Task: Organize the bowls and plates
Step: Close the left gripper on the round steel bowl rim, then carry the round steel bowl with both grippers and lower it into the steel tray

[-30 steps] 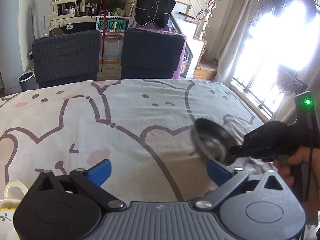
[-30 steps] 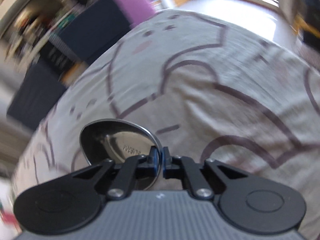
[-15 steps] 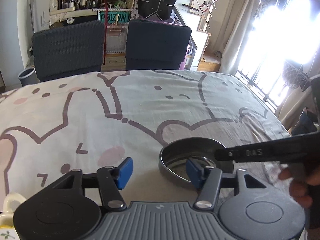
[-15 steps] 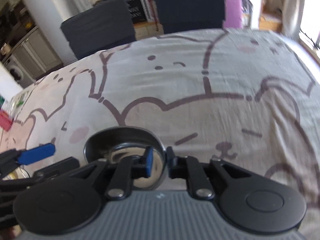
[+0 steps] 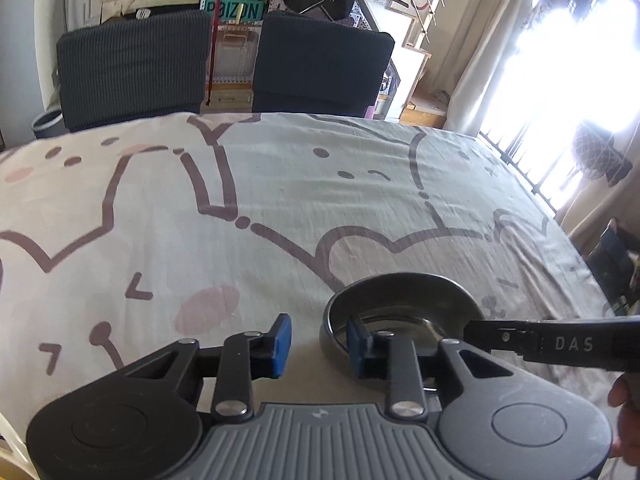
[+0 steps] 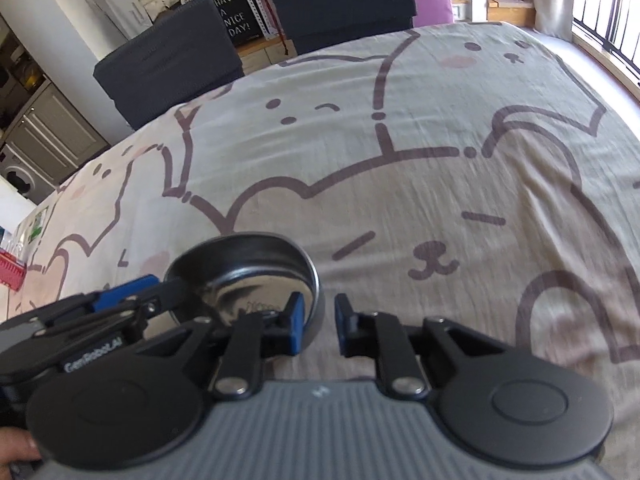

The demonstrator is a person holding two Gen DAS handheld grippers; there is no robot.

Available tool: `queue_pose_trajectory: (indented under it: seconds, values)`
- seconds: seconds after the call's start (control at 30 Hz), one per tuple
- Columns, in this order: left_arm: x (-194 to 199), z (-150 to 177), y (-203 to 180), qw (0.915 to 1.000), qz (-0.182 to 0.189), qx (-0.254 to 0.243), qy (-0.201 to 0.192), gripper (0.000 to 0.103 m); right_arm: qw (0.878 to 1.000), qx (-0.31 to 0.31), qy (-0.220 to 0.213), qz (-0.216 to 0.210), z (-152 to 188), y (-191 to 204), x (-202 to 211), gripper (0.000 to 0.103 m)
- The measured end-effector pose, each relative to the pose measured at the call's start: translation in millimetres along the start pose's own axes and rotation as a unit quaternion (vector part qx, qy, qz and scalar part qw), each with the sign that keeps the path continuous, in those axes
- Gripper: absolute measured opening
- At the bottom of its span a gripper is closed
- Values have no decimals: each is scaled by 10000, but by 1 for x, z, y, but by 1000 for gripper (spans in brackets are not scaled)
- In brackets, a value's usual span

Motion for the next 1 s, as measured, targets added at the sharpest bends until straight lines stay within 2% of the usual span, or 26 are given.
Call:
queue_pose_trajectory:
  seconds: [0.07,0.1,0.27,0.43,0.57,0.8,0.9,1.0]
  values:
    - [-1,-1,-2,9999,134,77,2,13,10000,38,-64,4,-1,2,0,11]
    - [-1,-1,-3,9998,172,105,-1,12,9999,51,-87,-1,-2,4,-1,10]
    - [3,-2,-4,9996,212,173,-5,9,9993,311,-178,141,-2,10,-1,7]
    - [22,-11,-16,9992,256,152,-250,6,9987,370,-331,113,-3,9,13,6]
    - [46,-16,-32,9984,318,103,-451,5,9978,303,-579,90,-3,5,40,6]
    - [96,-10,-67,9960,463,-187,-740,5,9943,210,-1026,-190,10,-7,98,6]
    - [114,-1,-81,9952,501,-301,-787,5,9937,35,-1087,-265,20,-16,117,6]
    - [122,13,-90,9955,458,-437,-708,5,9941,85,-1068,-166,37,-17,133,6]
Point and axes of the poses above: each gripper's, at about its wrist camera, not at the fingertips, and x roughly against the way its jaws point, y to its left, z to its underside, the point moved 7 cm from there along -x, roughly the way its jaws point, and after that the axes turned 13 degrees about z, right-handed, at the moved point
